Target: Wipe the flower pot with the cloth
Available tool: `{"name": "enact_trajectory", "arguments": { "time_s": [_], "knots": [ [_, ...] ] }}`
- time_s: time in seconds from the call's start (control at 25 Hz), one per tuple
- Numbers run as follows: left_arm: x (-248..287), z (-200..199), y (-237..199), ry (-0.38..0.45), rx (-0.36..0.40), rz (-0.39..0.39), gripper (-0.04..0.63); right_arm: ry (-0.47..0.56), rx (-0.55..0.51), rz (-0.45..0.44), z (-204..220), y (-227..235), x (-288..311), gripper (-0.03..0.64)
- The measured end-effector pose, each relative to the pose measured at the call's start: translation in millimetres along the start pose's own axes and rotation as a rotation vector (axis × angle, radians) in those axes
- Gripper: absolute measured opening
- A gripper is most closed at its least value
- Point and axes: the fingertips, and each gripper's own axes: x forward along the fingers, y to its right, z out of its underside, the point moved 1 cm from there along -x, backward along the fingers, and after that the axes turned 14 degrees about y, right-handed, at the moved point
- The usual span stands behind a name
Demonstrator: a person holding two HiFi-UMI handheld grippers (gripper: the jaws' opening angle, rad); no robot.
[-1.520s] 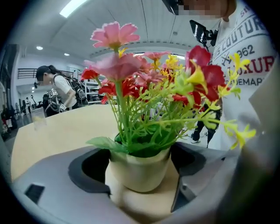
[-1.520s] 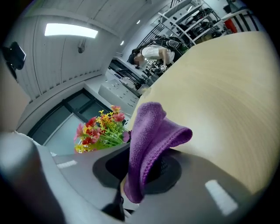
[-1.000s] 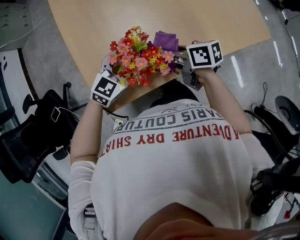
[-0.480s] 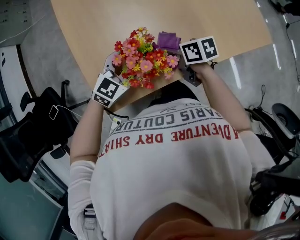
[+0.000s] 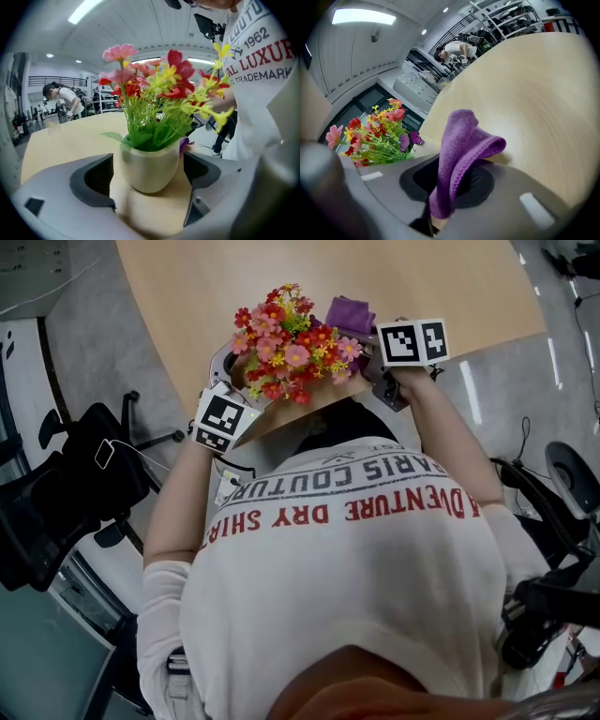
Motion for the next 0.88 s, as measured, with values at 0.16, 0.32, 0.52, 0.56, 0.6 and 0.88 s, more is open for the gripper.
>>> {"name": "enact_trajectory", "arguments": {
  "time_s": [0.16,0.32,0.52,0.56,0.6,0.88],
  "knots": [
    [-9.5,-0.3,9.5,0.008,-0.087,-0.114,0.499,0.029,0.002,0.001,1.4,1.5,-10.3,0.046],
    [-0.9,-4.4,22.5,0.03,-0.187,-0.216,0.574,0.028,-0.016,-0.016,1.3,-0.8,-17.6,0.046],
    [15.1,-12.4,24.9,0.052,-0.236,-0.423,0.575,0.043,-0.022,-0.019,-3.3,-1.9,-40.6,0.046],
    [17.8,-12.1,24.4,0.051,-0.235,-0.463,0.574,0.045,-0.02,-0.019,-3.3,-0.5,-45.2,0.046],
    [19.5,-11.7,23.0,0.051,-0.227,-0.506,0.574,0.046,-0.02,-0.019,-3.4,1.1,-49.0,0.046],
    [19.3,-15.6,10.8,0.109,-0.171,-0.765,0.572,0.052,-0.015,-0.037,2.0,7.1,-60.9,0.046]
  ]
}}
